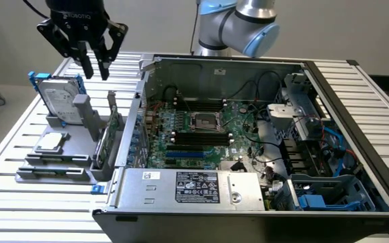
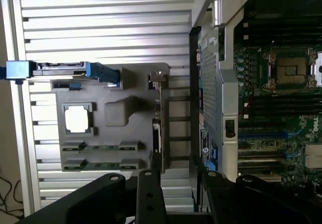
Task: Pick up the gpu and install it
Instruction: 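Pick up the gpu and move the gpu toward the slot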
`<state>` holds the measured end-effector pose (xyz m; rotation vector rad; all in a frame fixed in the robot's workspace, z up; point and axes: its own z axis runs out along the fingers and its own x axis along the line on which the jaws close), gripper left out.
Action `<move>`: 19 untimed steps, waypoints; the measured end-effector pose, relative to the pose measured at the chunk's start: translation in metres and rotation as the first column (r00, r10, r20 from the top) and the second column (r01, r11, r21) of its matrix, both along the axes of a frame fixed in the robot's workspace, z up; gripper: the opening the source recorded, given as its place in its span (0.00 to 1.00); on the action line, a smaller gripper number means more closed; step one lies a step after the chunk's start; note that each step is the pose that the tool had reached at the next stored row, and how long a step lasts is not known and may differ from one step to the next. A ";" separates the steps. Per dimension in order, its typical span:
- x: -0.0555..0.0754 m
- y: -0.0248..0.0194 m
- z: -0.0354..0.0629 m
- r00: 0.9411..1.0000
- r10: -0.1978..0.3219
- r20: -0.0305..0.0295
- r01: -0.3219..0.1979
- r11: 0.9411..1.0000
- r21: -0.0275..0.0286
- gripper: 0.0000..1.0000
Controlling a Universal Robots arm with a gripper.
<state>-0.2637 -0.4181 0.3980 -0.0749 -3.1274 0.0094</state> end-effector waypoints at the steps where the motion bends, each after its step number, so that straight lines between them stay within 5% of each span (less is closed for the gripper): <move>1: 0.000 -0.0037 -0.0010 1.000 0.000 -0.002 0.000 1.000 0.000 0.36; 4: 0.000 -0.0144 -0.0052 1.000 0.001 -0.011 -0.001 1.000 0.000 0.36; 8: 0.000 -0.0230 -0.0125 1.000 0.012 -0.020 -0.012 1.000 0.004 0.36; 19: -0.012 -0.0249 -0.0325 0.996 0.082 -0.021 -0.082 0.997 0.008 0.36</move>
